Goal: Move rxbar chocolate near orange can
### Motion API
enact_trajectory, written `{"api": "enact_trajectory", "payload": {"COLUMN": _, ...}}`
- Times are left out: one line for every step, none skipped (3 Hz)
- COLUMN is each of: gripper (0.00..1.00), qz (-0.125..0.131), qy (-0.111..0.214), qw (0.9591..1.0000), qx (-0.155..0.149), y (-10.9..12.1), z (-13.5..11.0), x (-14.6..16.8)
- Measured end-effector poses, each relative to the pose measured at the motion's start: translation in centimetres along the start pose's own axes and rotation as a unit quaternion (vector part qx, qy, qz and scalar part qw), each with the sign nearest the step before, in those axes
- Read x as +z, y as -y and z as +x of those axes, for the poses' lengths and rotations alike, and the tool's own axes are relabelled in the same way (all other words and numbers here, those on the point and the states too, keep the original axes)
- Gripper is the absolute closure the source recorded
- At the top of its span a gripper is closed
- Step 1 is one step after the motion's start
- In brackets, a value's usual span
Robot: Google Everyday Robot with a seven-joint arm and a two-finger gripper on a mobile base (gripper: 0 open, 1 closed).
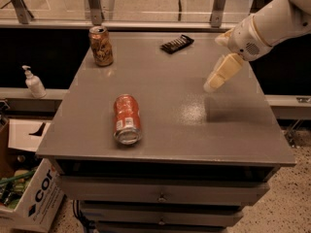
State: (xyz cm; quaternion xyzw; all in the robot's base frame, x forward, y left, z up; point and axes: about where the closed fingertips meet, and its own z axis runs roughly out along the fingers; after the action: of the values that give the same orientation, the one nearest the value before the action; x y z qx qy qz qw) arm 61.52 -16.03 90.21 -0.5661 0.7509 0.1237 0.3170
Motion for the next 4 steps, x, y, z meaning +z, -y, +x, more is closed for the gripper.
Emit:
{"api": "enact_trajectory", "payload": {"gripper": 0.0, "qz": 0.0, "qy": 0.0, "qw": 1.0, "qx": 0.0, "y": 0.0, "z": 0.0, "x": 0.0}}
{"api": "enact_trajectory", "payload": {"gripper": 0.0, "qz": 0.01, "qy": 0.016, "qw": 0.9998, "qx": 0.01, "y": 0.2, "z": 0.3, "x": 0.5}}
{"api": "enact_trajectory", "payload": {"gripper": 0.0, "qz": 0.035, "qy": 0.041, "qw": 0.9983, "qx": 0.022, "y": 1.8, "z": -0.2, "x": 2.2}}
{"api": "enact_trajectory", "payload": {"gripper": 0.0, "qz": 0.066, "qy": 0.066, "qw": 0.9951, "qx": 0.031, "y": 4.0, "z": -0.8, "x": 4.2}}
